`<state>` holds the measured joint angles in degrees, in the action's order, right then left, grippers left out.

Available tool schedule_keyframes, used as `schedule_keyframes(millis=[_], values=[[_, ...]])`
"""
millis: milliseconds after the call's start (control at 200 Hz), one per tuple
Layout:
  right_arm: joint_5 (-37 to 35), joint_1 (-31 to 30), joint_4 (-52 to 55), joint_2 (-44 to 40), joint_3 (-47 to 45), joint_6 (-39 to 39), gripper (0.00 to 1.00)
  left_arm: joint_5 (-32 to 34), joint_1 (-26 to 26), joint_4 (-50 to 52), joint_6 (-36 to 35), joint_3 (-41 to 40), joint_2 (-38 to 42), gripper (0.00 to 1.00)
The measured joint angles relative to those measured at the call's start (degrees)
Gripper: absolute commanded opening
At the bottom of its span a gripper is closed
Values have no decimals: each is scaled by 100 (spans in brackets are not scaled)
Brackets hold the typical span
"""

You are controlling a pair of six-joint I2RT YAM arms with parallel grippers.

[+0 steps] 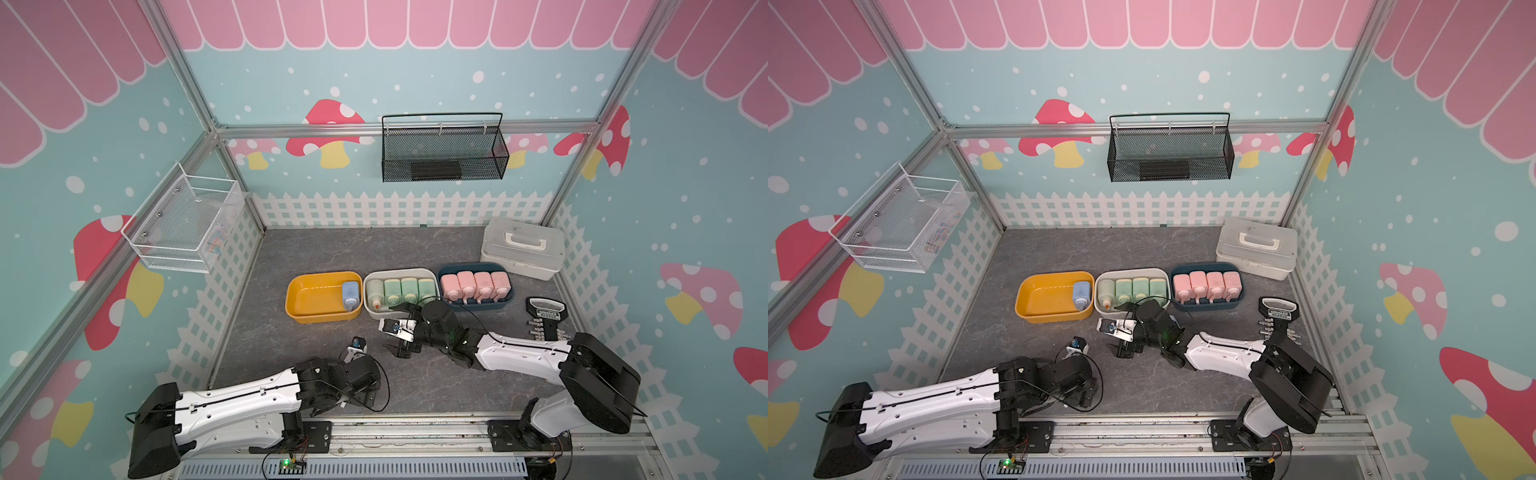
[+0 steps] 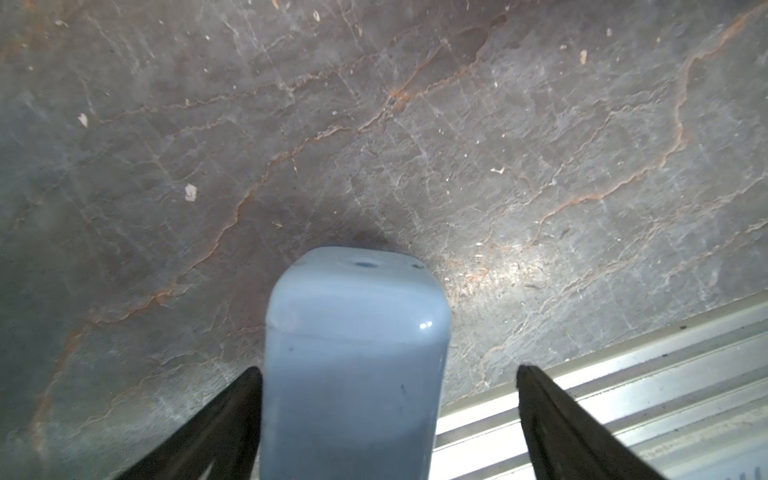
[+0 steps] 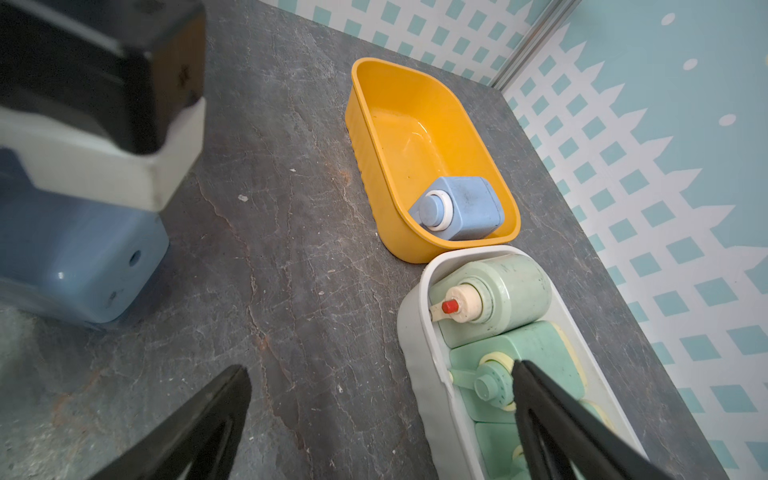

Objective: Place the pencil sharpeners by color into the storage box
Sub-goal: Pick up the pencil sharpener from the center of the board.

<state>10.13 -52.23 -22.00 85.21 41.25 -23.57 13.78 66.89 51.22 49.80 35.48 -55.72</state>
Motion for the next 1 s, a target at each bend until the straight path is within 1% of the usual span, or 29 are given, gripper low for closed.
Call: schedule_keyframes(millis=[155,430,540,650,810,881,946,1001], values=[[-2,0,-57,-13,-7,9,98,92,0,2,28,-37,136,84],[-2,0,-79,-46,-39,28,98,162,7,111,63,-42,-299,75],[-4,0,-81,-48,-39,31,98,212,26,192,87,-42,-332,71],[-11,0,-81,-48,-39,35,98,232,33,219,90,-42,-332,65],[-15,0,-81,-48,-42,52,98,240,37,214,74,-39,-334,53],[-15,0,-81,-48,-42,55,98,254,37,227,46,-31,-334,43],[-13,0,-81,-48,-42,74,98,258,37,240,33,-28,-332,28],[-9,0,-81,-46,-42,96,98,258,37,269,22,-7,-332,20]])
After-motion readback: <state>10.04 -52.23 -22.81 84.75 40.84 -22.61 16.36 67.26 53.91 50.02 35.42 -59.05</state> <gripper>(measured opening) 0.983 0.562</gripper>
